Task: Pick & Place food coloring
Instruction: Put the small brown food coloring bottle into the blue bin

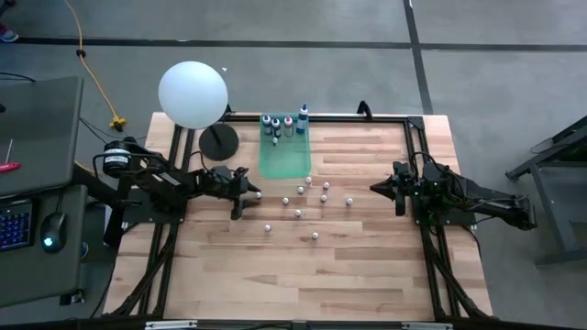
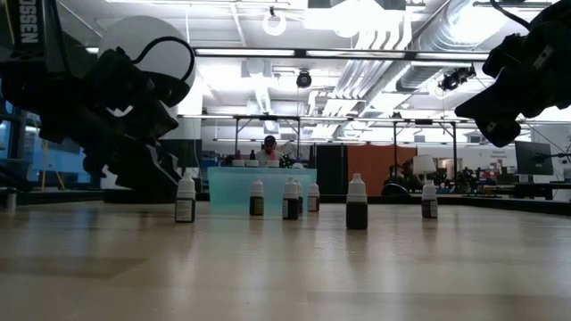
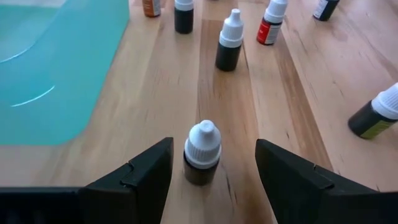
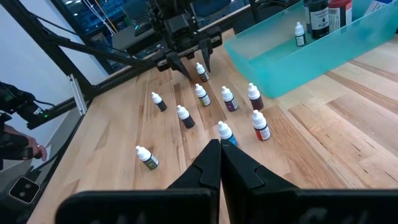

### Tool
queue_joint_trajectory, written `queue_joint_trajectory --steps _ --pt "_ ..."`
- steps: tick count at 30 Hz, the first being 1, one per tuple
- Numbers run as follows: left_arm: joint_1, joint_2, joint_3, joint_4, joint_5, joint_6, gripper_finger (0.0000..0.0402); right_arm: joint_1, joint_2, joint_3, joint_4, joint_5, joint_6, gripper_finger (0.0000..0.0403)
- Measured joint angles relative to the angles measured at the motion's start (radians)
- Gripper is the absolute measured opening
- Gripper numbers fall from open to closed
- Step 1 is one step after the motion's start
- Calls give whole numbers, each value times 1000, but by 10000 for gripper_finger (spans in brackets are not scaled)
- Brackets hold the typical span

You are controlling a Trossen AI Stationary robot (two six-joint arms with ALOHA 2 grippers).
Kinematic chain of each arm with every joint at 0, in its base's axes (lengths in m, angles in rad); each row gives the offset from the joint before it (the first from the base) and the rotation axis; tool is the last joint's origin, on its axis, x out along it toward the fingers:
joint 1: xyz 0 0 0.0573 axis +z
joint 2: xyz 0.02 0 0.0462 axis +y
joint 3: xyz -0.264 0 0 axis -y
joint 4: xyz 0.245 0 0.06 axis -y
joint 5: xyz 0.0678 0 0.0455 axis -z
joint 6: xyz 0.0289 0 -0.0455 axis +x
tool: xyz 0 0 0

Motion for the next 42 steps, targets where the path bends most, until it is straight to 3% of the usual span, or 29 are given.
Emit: queue_joint_trajectory --steps 14,26,42 --pt "0 0 0 19 -37 3 221 0 0 0 0 0 0 0" --pt "0 0 0 18 -35 0 130 0 0 0 0 0 0 0" --pt "0 0 0 19 -38 -7 74 0 0 0 0 0 0 0"
